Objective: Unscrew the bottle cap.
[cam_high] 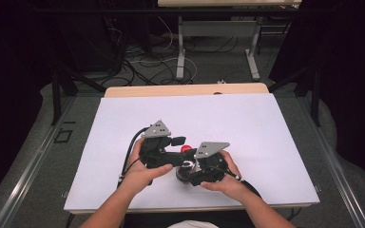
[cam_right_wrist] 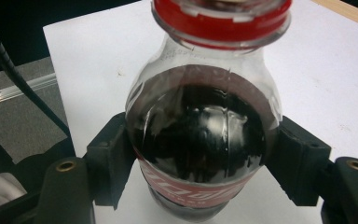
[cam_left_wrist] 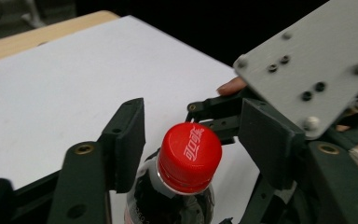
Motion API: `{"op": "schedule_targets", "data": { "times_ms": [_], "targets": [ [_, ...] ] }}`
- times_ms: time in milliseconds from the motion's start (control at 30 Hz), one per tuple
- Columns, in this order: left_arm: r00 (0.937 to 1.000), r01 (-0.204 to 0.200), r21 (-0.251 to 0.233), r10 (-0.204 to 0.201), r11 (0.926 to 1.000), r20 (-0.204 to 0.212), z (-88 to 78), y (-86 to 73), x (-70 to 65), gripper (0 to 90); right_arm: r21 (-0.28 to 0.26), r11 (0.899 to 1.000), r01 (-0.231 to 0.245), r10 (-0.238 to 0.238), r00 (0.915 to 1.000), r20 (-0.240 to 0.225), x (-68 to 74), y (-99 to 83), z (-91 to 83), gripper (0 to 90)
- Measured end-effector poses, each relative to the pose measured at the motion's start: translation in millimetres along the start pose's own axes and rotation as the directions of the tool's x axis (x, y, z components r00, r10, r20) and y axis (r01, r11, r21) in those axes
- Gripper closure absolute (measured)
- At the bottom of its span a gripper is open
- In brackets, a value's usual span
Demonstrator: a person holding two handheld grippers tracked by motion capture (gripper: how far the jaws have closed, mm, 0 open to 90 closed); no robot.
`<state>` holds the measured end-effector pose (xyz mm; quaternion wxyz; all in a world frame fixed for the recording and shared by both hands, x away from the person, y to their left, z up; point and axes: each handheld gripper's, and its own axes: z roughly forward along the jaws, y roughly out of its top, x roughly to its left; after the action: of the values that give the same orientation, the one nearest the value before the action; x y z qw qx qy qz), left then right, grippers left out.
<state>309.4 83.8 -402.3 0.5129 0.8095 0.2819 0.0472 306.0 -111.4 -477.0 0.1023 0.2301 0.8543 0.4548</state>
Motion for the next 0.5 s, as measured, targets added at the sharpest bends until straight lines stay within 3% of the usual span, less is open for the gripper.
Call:
{"op": "schedule_targets", "data": {
  "times_ms": [67, 200, 500],
  "targets": [
    [0.9987, -0.013, -0.014, 0.014, 0.9998, 0.049, -5.7, 1.9, 5.6, 39.9, -0.002, 1.0, 0.0, 0.0, 1.0, -0.003, 0.1, 0.1, 0.3, 29.8],
    [0.9874, -0.057, -0.005, 0.057, 0.9984, 0.148, -11.0, 3.5, 17.6, 43.8, -0.006, 1.0, 0.006, -0.006, 1.0, -0.008, 1.8, 0.7, 0.1, 29.8],
    [0.9806, -0.097, 0.022, 0.092, 0.995, 0.173, 0.1, -2.7, 23.8, 48.8, -0.007, 1.0, 0.021, -0.021, 0.9997, -0.013, 4.6, 1.8, 0.1, 29.8]
  ]
}}
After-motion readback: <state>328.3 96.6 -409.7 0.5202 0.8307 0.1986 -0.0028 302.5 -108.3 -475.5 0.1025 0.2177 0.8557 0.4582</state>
